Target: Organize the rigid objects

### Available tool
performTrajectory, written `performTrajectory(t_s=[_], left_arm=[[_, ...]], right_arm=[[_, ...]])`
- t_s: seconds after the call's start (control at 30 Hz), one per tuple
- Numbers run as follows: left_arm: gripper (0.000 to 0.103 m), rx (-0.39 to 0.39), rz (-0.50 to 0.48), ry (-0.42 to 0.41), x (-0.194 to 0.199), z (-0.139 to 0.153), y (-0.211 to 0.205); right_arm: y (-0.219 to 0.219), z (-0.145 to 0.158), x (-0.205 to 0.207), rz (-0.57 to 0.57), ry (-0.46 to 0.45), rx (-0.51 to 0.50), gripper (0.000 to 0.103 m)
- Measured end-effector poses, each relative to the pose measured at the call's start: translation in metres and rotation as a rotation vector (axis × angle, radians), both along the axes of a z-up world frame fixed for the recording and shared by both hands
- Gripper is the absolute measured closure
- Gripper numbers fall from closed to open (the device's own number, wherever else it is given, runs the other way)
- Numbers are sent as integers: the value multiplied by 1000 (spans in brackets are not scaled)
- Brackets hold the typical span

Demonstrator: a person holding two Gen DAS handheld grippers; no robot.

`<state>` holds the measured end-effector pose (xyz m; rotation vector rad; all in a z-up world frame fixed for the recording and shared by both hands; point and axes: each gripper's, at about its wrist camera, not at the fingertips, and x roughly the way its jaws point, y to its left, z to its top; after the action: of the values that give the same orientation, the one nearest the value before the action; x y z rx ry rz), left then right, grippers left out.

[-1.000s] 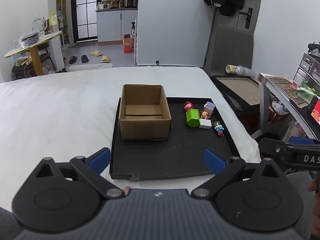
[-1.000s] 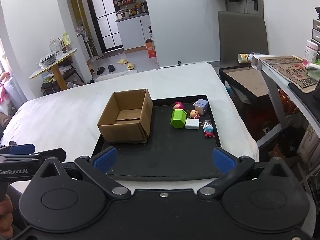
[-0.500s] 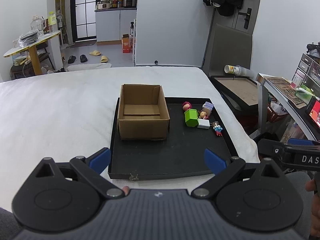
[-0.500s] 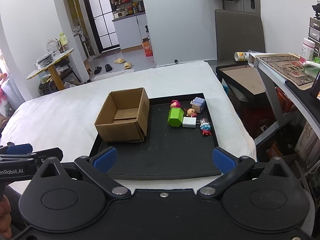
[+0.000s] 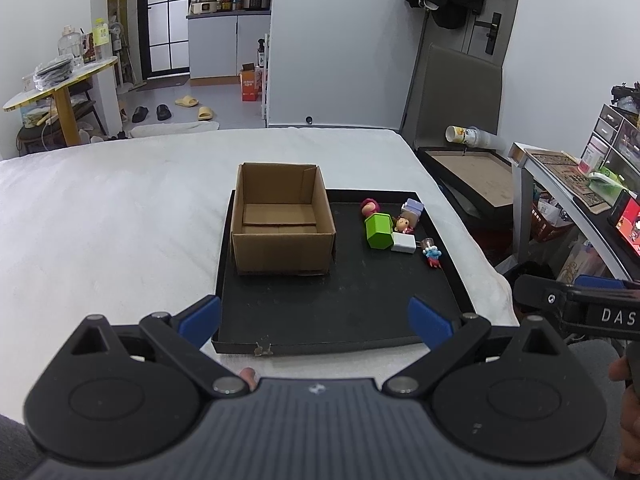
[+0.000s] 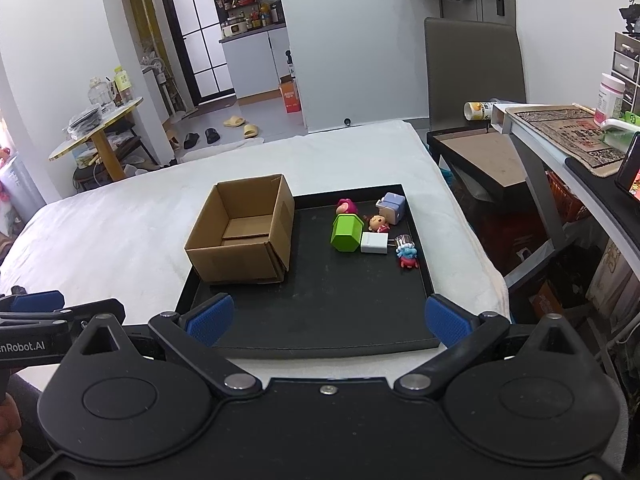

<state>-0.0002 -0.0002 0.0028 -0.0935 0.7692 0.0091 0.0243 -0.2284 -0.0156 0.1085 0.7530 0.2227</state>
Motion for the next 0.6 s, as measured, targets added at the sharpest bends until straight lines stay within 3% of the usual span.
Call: performTrajectory(t_s=[0.6], left_arm=[[4,-13,9,15,0,-2,1]], right_arm=[[3,-1,-1,6,3,-3,0]])
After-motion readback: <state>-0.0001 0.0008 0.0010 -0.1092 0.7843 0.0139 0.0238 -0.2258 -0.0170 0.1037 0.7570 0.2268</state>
